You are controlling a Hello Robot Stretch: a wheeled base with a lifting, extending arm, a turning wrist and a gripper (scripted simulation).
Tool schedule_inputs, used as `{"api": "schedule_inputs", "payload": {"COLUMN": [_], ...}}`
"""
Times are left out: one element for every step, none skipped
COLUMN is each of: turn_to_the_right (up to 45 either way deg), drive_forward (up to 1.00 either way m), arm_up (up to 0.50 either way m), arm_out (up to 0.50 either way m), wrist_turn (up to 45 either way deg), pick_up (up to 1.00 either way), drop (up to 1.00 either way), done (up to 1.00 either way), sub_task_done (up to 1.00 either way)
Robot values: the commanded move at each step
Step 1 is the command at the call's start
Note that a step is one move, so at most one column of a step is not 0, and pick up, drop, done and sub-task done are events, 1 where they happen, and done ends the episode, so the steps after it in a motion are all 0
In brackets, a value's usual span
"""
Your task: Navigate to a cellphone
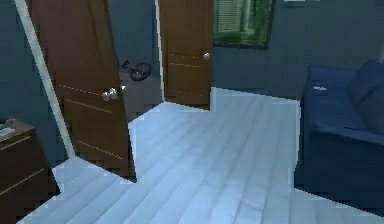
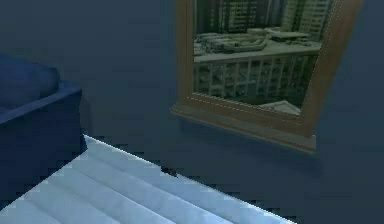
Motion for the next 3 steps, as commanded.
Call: {"api": "schedule_inputs", "payload": {"turn_to_the_right": [3.0, 0.0, 0.0], "drive_forward": [0.00, 1.00, 0.45], "arm_up": [0.00, 0.00, 0.00], "arm_out": [0.00, 0.00, 0.00], "wrist_turn": [0.0, 0.0, 0.0], "pick_up": [0.00, 0.00, 0.00], "drop": [0.00, 0.00, 0.00], "done": [0.00, 0.00, 0.00], "sub_task_done": [0.00, 0.00, 0.00]}}
